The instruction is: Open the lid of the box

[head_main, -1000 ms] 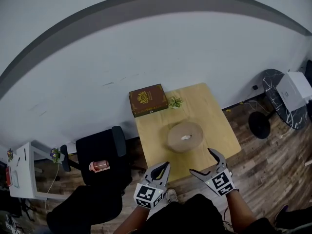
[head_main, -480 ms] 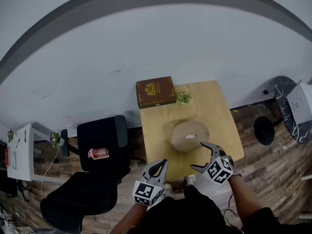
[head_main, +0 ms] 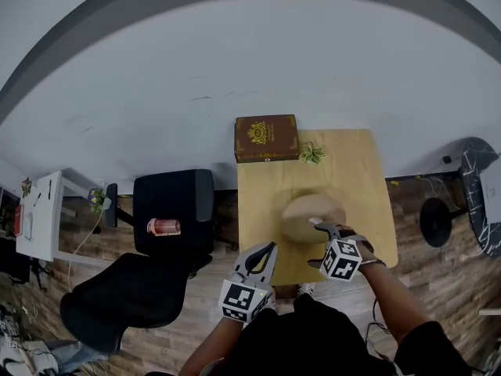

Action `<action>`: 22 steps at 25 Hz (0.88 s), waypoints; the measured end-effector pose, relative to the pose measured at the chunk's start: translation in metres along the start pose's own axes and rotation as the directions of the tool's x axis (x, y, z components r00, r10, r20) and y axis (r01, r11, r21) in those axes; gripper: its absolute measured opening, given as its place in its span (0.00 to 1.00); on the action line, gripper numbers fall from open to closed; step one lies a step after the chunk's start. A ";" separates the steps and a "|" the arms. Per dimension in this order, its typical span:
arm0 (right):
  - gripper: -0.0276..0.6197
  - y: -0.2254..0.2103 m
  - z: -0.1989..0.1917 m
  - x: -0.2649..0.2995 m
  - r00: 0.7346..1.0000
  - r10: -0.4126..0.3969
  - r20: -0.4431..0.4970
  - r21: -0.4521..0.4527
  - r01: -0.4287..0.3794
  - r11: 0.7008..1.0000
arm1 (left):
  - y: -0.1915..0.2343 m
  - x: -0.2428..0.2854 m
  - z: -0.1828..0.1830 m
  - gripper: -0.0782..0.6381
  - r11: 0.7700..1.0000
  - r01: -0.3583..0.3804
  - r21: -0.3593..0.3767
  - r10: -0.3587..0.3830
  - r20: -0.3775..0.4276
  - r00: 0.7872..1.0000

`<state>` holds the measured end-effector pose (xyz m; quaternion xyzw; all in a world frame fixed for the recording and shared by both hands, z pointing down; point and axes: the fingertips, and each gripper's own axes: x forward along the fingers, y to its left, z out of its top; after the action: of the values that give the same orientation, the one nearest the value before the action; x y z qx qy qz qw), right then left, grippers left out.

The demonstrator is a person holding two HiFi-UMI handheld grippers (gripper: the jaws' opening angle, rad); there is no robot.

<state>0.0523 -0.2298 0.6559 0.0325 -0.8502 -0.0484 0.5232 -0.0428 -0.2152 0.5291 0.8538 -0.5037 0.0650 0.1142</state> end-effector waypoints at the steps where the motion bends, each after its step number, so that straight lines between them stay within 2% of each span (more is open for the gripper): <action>1: 0.76 -0.004 -0.002 0.003 1.000 0.013 -0.010 -0.009 -0.013 1.000 | 0.000 0.001 -0.001 0.14 1.000 -0.005 0.001 0.005 -0.001 1.000; 9: 0.76 -0.012 -0.019 0.033 0.983 0.117 -0.139 -0.117 -0.133 0.984 | 0.004 -0.007 -0.013 0.14 0.996 -0.086 -0.020 0.085 -0.042 0.995; 15: 0.76 -0.012 -0.026 0.048 0.964 0.163 -0.208 -0.137 -0.194 0.971 | 0.002 -0.015 -0.021 0.14 0.992 -0.104 0.077 0.109 -0.065 0.992; 18: 0.70 -0.017 -0.021 0.049 0.968 0.154 -0.199 -0.145 -0.184 0.972 | 0.004 -0.019 -0.022 0.14 0.990 -0.116 0.081 0.121 -0.061 0.991; 20: 0.59 -0.021 -0.020 0.050 0.971 0.136 -0.196 -0.155 -0.168 0.974 | 0.005 -0.021 -0.024 0.14 0.990 -0.120 0.077 0.125 -0.061 0.990; 22: 0.56 -0.023 -0.020 0.049 0.971 0.133 -0.198 -0.154 -0.165 0.974 | 0.006 -0.022 -0.025 0.14 0.990 -0.118 0.076 0.123 -0.062 0.990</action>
<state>0.0481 -0.2587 0.7054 -0.0720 -0.7901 -0.0778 0.6037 -0.0581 -0.1930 0.5488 0.8227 -0.5477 0.1182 0.0960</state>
